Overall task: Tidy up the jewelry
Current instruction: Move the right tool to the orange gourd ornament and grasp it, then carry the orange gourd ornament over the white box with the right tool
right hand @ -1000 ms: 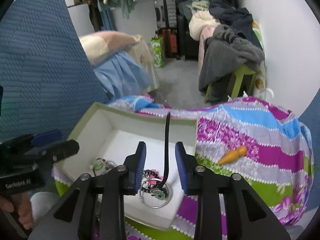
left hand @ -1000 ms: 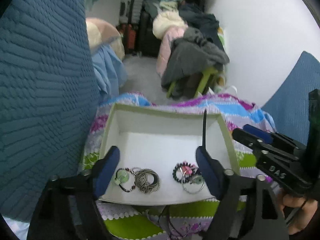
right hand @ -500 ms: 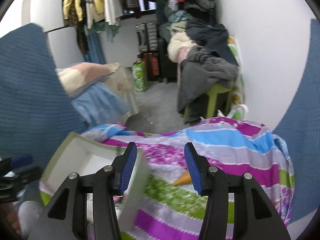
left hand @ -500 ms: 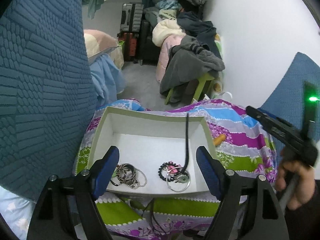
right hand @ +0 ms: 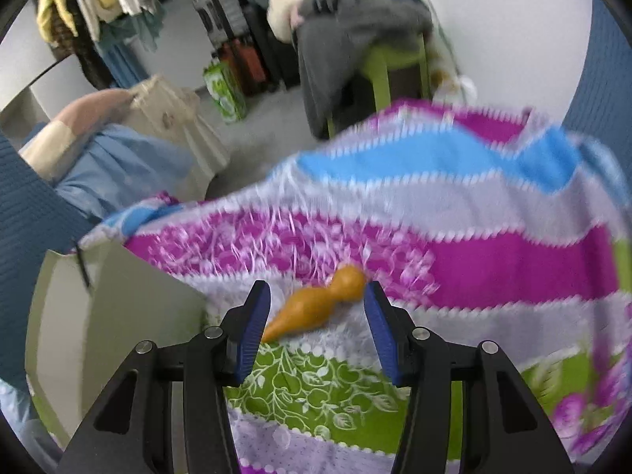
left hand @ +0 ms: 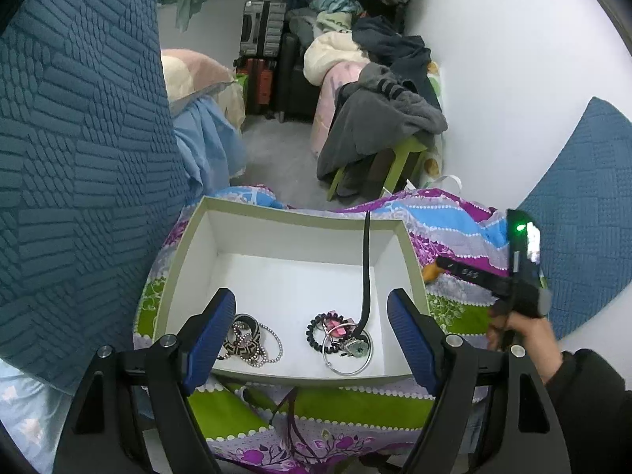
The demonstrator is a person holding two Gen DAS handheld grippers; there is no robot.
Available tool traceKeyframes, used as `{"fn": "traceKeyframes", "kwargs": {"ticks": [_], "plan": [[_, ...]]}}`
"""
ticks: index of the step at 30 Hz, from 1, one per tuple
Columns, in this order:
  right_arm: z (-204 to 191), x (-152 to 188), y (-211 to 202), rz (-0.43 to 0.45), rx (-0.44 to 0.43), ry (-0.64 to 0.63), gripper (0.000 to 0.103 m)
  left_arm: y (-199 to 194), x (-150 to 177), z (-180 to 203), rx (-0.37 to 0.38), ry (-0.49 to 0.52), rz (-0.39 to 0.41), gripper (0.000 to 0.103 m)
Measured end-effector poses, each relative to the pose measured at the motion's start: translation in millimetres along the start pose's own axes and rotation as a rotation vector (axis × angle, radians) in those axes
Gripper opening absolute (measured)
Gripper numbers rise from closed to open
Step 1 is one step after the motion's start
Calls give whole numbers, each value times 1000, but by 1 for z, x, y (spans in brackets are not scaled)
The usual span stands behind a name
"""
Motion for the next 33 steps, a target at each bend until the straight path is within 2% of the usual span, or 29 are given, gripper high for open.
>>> {"fn": "traceKeyframes", "kwargs": {"ticks": [6,10,12,13,16,22,33], "plan": [[5,14,23,-41,-1,94,47,2,1,-2,13,-10,-11,80],[5,15,30,-47,9,101,46,3,1,-3,13,-12,-17,80],[7,17,32,-53,18,103,40,1,0,-5,7,-17,-12,80],[7,16,31,-47,20,103,32,0,0,-6,6,-19,-10,80],[8,15,27,-43,38,80,31,-3,-1,-10,5,-31,-4,80],[-7,-4,0,11,43,10,31,-7,-3,-12,7,-35,6,80],[-57,-67,-77,149,0,-93,31,-28,-15,-10,11,-31,53,80]]}}
Point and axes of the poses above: each gripper's, at about its wrist camera, not at the fingertips, and y roughly the way its jaws point, z to its right, x to its underside, the point moved 9 cm from there along y, roughly the way its jaws point, and after that the axes turned 6 degrees about z, right-handed, at the moved point
